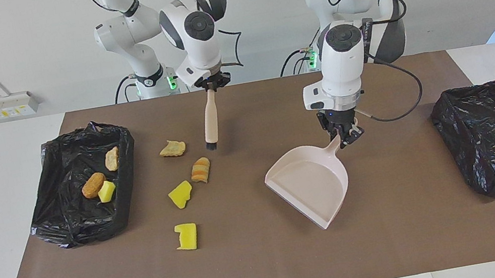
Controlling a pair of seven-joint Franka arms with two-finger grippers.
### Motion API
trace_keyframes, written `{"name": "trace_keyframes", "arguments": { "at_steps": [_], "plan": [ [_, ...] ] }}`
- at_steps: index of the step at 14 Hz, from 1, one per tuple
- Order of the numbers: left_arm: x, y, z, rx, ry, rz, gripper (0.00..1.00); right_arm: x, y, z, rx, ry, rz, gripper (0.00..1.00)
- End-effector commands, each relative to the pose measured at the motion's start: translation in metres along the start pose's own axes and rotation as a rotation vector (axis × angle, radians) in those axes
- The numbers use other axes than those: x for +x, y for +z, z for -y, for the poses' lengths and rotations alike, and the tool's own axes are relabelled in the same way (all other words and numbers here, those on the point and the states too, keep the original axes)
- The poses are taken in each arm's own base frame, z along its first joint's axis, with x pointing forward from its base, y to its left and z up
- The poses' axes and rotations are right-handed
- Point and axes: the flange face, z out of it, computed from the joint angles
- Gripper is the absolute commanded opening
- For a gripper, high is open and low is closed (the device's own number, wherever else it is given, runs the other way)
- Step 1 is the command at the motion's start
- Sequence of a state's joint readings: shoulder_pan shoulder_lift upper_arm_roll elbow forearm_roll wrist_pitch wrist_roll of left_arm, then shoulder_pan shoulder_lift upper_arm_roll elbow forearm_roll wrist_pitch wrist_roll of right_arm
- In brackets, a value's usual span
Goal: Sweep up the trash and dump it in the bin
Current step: 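Move the dustpan with the left gripper while the right gripper grasps the brush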
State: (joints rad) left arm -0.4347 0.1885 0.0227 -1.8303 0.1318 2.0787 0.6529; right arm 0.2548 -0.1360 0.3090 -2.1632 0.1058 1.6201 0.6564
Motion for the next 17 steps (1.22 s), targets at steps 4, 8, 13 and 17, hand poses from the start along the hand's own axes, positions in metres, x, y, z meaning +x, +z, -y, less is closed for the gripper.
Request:
{"name": "trace_keyframes", "arguments": {
  "at_steps": [4, 8, 13, 17],
  "plan": [
    [-0.002, 0.015, -0.011, -0.033, 0.181, 0.035, 0.00, -0.027, 0.039, -0.068, -0.259, -0.036, 0.026, 0.00],
    [0.020, 0.023, -0.035, -0.028, 0.264, 0.028, 0.00, -0.036, 0.067, -0.087, -0.368, -0.039, 0.009, 0.00],
    [0.037, 0.035, -0.087, -0.054, 0.387, 0.051, 0.00, -0.004, 0.091, -0.105, -0.328, -0.048, -0.045, 0.00],
    [0.038, 0.044, -0.118, -0.075, 0.430, 0.070, 0.00, 0.020, 0.102, -0.097, -0.242, -0.097, -0.042, 0.00]
  ]
}}
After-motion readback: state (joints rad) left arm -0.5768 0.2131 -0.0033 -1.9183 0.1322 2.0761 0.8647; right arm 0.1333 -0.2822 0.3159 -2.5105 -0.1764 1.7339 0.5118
